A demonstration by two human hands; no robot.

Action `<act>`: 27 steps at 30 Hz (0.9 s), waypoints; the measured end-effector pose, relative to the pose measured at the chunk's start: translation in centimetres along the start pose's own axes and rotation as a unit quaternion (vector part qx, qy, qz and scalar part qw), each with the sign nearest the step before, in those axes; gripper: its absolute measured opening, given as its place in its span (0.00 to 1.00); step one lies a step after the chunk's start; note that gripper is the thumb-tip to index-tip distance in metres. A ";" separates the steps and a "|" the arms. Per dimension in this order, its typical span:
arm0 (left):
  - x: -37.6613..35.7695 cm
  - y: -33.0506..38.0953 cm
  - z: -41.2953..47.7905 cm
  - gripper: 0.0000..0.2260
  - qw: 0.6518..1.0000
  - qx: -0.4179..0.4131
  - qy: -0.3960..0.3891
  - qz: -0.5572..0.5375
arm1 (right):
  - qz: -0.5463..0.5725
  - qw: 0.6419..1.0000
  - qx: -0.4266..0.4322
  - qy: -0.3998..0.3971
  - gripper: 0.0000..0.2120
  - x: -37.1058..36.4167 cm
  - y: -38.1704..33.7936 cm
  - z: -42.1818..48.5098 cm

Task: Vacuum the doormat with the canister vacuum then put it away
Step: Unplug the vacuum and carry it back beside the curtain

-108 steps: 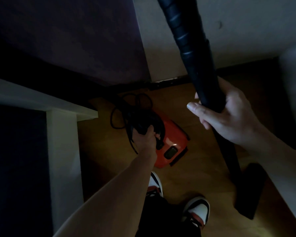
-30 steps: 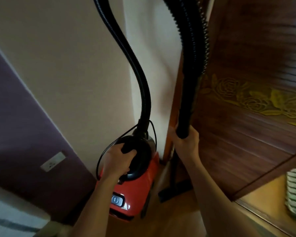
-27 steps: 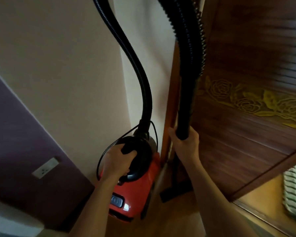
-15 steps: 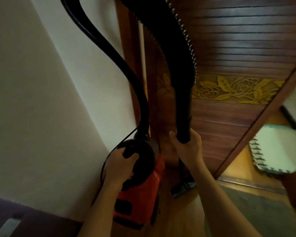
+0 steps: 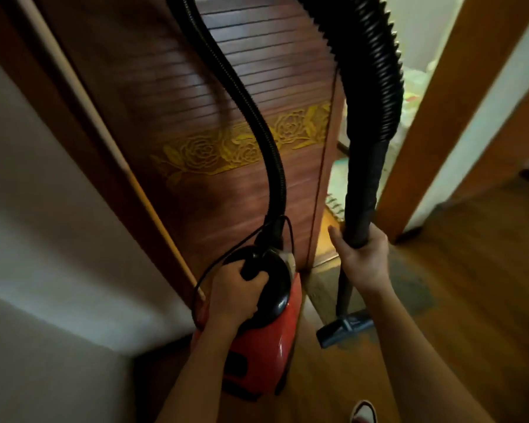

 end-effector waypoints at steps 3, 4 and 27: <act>-2.9 2.3 -0.8 0.07 0.998 -0.047 -0.027 0.027 | -0.031 0.997 -0.017 0.071 0.15 5.2 0.4 -0.7; -4.0 3.2 -1.2 0.08 0.997 -0.057 -0.043 0.033 | -0.040 0.995 -0.023 0.092 0.14 7.1 0.5 -1.0; -42.2 24.4 -17.6 0.12 0.942 -0.166 -0.290 -0.013 | -0.091 0.931 -0.081 0.344 0.15 48.0 9.1 0.9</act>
Point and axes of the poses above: each hand's wrist, its own z-axis towards the middle knuckle, its own x-axis out of the back of the hand, y = z × x, the point moved 7 cm from there along z, towards the middle knuckle, and after that the axes turned 8 degrees about y, right-handed, at the moved point
